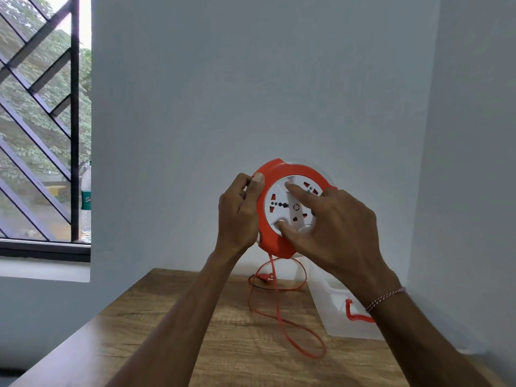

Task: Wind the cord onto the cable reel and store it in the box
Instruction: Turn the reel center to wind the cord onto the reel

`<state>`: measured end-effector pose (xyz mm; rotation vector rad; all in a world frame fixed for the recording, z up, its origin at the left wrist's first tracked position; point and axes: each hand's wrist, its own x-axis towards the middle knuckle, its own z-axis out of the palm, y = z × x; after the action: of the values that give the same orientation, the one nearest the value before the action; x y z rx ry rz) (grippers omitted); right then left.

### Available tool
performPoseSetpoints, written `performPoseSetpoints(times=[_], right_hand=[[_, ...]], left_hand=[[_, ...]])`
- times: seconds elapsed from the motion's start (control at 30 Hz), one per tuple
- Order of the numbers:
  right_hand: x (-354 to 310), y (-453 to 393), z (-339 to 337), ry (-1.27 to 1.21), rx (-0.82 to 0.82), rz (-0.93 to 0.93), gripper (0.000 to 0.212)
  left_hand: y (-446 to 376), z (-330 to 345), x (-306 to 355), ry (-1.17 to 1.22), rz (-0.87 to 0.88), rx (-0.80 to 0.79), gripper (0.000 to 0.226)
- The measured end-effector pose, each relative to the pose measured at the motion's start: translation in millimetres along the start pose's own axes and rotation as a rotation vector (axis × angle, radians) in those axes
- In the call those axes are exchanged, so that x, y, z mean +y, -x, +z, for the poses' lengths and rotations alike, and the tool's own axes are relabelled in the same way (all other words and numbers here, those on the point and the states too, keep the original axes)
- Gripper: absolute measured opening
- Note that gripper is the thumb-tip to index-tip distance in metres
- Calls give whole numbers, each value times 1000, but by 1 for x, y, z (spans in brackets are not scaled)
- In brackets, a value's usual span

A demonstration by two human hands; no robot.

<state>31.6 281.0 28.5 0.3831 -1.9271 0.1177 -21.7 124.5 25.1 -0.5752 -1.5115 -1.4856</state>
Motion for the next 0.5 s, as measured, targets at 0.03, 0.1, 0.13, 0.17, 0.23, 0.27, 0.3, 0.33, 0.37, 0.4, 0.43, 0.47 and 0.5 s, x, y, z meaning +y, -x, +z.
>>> performPoseSetpoints(times=[0.03, 0.1, 0.13, 0.17, 0.23, 0.27, 0.3, 0.33, 0.37, 0.4, 0.43, 0.47, 0.5], right_hand=[[-1, 0, 0, -13, 7, 17, 71], [-2, -2, -1, -53, 12, 59, 75], [-3, -2, -1, -71, 5, 68, 75], [-3, -3, -2, -83, -3, 65, 75], [-2, -4, -3, -106, -4, 41, 69], [-1, -5, -3, -117, 10, 20, 64], [0, -5, -4, -125, 30, -8, 57], [1, -5, -4, -129, 53, -45, 48], [2, -5, -5, -129, 70, -86, 38], [2, -6, -6, -126, 72, -128, 30], [4, -7, -7, -116, 52, -161, 27], [4, -8, -9, -96, 4, -180, 31], [4, -8, -12, -71, -64, -189, 38]], left_hand=[[0, 0, -1, -4, -3, -1, 23], [1, 1, -1, 0, -9, -5, 24], [1, 1, -1, 1, -9, -5, 25], [1, 1, -1, 2, -10, -4, 25], [1, 0, 0, 19, -14, 1, 22], [0, 0, 1, 26, -15, 4, 20], [0, 0, 1, 28, -16, 4, 20], [0, -1, 1, 27, -18, 3, 19], [0, -1, 1, 24, -21, 4, 20], [0, -1, 0, 20, -23, 8, 20], [0, -1, 0, 17, -22, 13, 20], [0, -1, 1, 17, -18, 16, 20], [0, -1, 1, 16, -12, 18, 20]])
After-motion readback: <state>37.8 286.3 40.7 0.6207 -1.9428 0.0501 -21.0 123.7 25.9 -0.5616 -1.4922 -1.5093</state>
